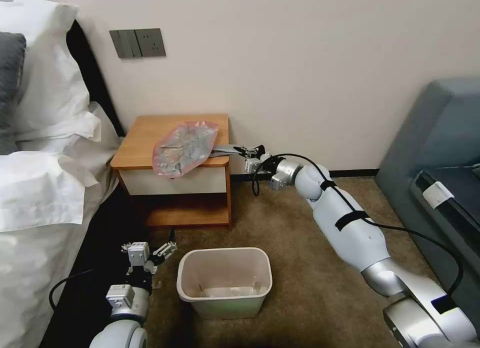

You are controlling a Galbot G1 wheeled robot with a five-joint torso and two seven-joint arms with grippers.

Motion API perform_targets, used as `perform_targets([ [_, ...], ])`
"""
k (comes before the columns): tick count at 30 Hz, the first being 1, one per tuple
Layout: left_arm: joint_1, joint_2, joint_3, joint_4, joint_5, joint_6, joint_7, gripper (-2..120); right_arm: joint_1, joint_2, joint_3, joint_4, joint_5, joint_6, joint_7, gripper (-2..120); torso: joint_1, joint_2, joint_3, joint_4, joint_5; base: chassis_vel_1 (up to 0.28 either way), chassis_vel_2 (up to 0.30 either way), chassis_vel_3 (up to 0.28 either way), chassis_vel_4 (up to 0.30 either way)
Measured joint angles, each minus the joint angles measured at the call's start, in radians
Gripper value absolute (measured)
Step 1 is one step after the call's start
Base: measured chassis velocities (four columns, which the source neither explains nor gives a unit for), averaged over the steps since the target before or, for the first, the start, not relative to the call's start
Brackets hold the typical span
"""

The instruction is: Pick up the garbage bag from the table and place it over the trash can.

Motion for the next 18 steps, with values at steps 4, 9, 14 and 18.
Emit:
perform_targets([
  [4, 0.001, -0.007, -0.015, 0.005, -0.003, -0.006, 0.000, 100, -0.036, -0.017, 0.001, 0.066, 0.056, -0.041, -0.008, 0, 0.000, 0.000, 0.000, 0.0000, -0.0001, 0.000, 0.000, 0.000, 0.000],
  [9, 0.002, -0.009, -0.040, 0.000, -0.021, -0.008, -0.002, 100, -0.086, -0.040, 0.004, 0.140, 0.125, -0.084, -0.017, 0, 0.000, 0.000, 0.000, 0.0000, -0.0002, 0.000, 0.000, 0.000, 0.000],
  [14, -0.003, -0.004, -0.065, -0.050, -0.051, 0.009, -0.022, 100, -0.144, -0.064, -0.003, 0.188, 0.214, -0.123, -0.020, 0, 0.000, 0.000, 0.000, -0.0001, 0.0001, 0.000, 0.000, 0.000, 0.000],
  [18, -0.010, -0.001, -0.074, -0.083, -0.083, 0.030, -0.031, 100, -0.172, -0.072, -0.006, 0.207, 0.247, -0.136, -0.020, 0, 0.000, 0.000, 0.000, -0.0001, 0.0000, 0.000, 0.000, 0.000, 0.000],
])
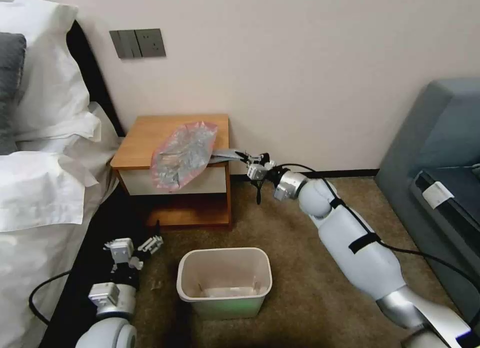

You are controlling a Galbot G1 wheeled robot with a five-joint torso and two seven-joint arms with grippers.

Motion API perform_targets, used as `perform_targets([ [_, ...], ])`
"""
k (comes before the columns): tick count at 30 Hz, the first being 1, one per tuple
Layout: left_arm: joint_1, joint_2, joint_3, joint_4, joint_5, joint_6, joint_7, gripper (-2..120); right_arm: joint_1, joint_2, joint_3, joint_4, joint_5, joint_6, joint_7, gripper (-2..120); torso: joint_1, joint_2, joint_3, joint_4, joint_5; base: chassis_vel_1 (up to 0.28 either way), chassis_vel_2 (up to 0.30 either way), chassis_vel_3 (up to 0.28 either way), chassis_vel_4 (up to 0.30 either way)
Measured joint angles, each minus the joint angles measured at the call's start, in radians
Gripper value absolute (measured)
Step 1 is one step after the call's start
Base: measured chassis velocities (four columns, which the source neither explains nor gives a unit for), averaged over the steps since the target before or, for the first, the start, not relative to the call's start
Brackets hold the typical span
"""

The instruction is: Pick up the garbage bag from the table and place it over the trash can.

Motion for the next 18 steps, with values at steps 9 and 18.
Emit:
perform_targets([
  [9, -0.002, 0.002, -0.010, -0.053, -0.057, 0.015, -0.008, 100, -0.085, -0.055, -0.054, 0.110, 0.091, -0.067, -0.003, 0, 0.000, 0.000, 0.000, 0.0000, -0.0001, 0.000, 0.000, 0.000, 0.000],
  [18, -0.002, 0.002, -0.011, -0.110, -0.093, 0.028, -0.010, 100, -0.197, -0.088, -0.062, 0.196, 0.103, -0.079, -0.009, 0, 0.000, 0.000, 0.000, 0.0000, 0.0001, 0.000, 0.000, 0.000, 0.000],
])
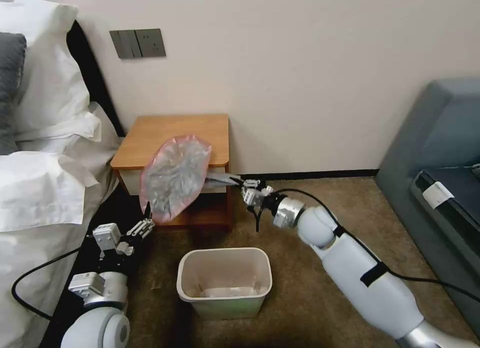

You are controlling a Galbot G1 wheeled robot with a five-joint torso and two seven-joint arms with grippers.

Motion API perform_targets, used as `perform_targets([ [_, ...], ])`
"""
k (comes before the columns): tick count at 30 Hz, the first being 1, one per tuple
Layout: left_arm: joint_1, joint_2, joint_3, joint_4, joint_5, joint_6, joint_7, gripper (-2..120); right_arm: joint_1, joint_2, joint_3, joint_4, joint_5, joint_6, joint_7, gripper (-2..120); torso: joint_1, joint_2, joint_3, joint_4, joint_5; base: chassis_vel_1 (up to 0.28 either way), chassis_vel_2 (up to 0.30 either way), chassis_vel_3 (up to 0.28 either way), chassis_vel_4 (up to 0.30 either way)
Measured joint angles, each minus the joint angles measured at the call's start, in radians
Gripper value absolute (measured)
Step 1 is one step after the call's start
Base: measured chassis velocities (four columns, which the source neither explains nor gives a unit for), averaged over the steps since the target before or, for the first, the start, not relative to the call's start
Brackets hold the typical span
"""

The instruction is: Pick up the garbage bag from the table and place it over the trash can.

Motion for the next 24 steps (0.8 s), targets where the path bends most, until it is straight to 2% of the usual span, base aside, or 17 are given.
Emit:
perform_targets([
  [7, 0.002, 0.000, 0.001, -0.004, -0.012, 0.002, -0.002, 100, -0.142, -0.064, -0.021, 0.115, -0.003, -0.004, -0.008, 0, 0.000, 0.000, 0.000, -0.0001, -0.0001, 0.000, 0.000, 0.000, 0.000],
  [24, 0.000, -0.001, 0.017, 0.022, -0.005, 0.003, -0.002, 100, -0.284, -0.150, -0.009, 0.192, -0.034, 0.027, -0.024, 0, 0.000, 0.000, 0.000, 0.0000, -0.0001, 0.000, 0.000, 0.000, 0.000],
])
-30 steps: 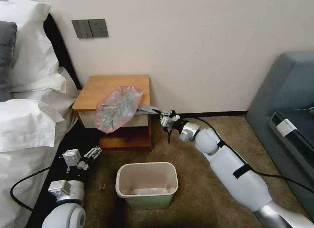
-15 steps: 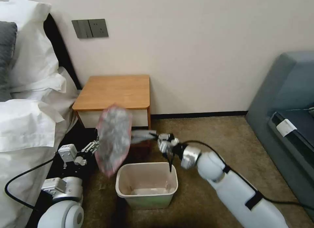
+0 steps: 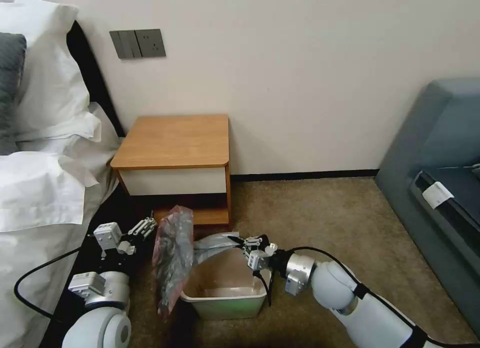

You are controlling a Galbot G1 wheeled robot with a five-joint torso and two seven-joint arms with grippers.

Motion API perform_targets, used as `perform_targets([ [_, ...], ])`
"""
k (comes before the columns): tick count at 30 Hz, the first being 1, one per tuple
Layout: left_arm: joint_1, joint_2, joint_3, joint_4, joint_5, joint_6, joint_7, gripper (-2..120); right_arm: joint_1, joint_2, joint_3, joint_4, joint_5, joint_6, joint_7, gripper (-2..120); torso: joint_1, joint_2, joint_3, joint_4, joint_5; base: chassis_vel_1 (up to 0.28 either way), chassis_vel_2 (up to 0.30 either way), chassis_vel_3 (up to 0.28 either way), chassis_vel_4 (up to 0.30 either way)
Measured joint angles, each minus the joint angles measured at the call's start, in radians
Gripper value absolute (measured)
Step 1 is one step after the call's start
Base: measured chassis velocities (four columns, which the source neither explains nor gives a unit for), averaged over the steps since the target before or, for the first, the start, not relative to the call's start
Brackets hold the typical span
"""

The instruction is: Pick up the garbage bag from the table and place it over the trash can.

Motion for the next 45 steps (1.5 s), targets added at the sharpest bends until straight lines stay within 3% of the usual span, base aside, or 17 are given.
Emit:
perform_targets([
  [14, -0.016, 0.004, 0.023, 0.049, 0.036, 0.000, 0.000, 100, -0.043, -0.024, -0.005, 0.016, 0.042, -0.002, 0.001, 2, 0.000, 0.000, 0.000, 0.0000, 0.0000, 0.000, 0.000, 0.000, 0.000],
  [15, -0.020, 0.008, 0.023, 0.055, 0.038, 0.000, 0.000, 100, -0.045, -0.025, -0.007, 0.016, 0.046, -0.003, -0.002, 10, 0.000, 0.000, 0.000, 0.0001, 0.0000, 0.000, 0.000, 0.000, 0.000],
  [16, -0.020, 0.008, 0.023, 0.055, 0.038, 0.000, 0.000, 100, -0.045, -0.025, -0.007, 0.016, 0.046, -0.003, -0.002, 10, 0.000, 0.000, 0.000, 0.0001, 0.0000, 0.000, 0.000, 0.000, 0.000],
  [19, -0.028, 0.018, 0.025, 0.063, 0.038, 0.004, 0.000, 100, -0.056, -0.031, -0.009, 0.017, 0.053, -0.004, -0.010, 25, 0.000, 0.000, 0.000, 0.0001, 0.0000, 0.000, 0.000, 0.000, 0.000],
  [21, -0.029, 0.019, 0.025, 0.064, 0.038, 0.004, 0.000, 100, -0.058, -0.032, -0.009, 0.017, 0.053, -0.004, -0.011, 27, 0.000, 0.000, 0.000, 0.0000, 0.0000, 0.000, 0.000, 0.000, 0.000],
  [23, -0.034, 0.019, 0.029, 0.073, 0.039, 0.006, 0.001, 100, -0.069, -0.041, -0.001, 0.019, 0.056, -0.003, -0.014, 38, 0.000, 0.000, 0.000, 0.0000, 0.0000, 0.000, 0.000, 0.000, 0.000],
  [25, -0.035, 0.019, 0.031, 0.076, 0.039, 0.006, 0.001, 100, -0.075, -0.045, 0.005, 0.022, 0.058, -0.002, -0.015, 41, 0.000, 0.000, 0.000, 0.0000, 0.0000, 0.000, 0.000, 0.000, 0.000],
  [26, -0.038, 0.018, 0.034, 0.080, 0.040, 0.006, 0.001, 100, -0.083, -0.053, 0.014, 0.028, 0.062, 0.000, -0.018, 50, 0.000, 0.000, 0.000, 0.0000, 0.0000, 0.000, 0.000, 0.000, 0.000],
  [35, -0.048, 0.024, 0.037, 0.087, 0.038, 0.018, 0.002, 100, -0.132, -0.115, 0.089, 0.089, 0.105, 0.005, -0.032, 78, 0.000, 0.000, 0.000, 0.0000, 0.0001, 0.000, 0.000, 0.000, 0.000],
  [38, -0.034, 0.039, 0.038, 0.068, 0.020, 0.048, -0.011, 100, -0.178, -0.156, 0.149, 0.130, 0.141, 0.015, -0.034, 93, 0.000, 0.000, 0.000, -0.0002, 0.0000, 0.000, 0.000, 0.000, 0.000],
  [42, -0.010, 0.058, 0.035, 0.034, -0.016, 0.094, -0.023, 100, -0.204, -0.172, 0.193, 0.153, 0.178, 0.021, -0.034, 99, 0.000, 0.000, 0.000, 0.0000, -0.0001, 0.000, 0.000, 0.000, 0.000],
  [45, 0.023, 0.089, 0.029, -0.028, -0.070, 0.171, -0.043, 100, -0.228, -0.171, 0.270, 0.185, 0.238, 0.025, -0.038, 100, 0.000, 0.000, 0.000, 0.0000, 0.0000, 0.000, 0.000, 0.000, 0.000],
])
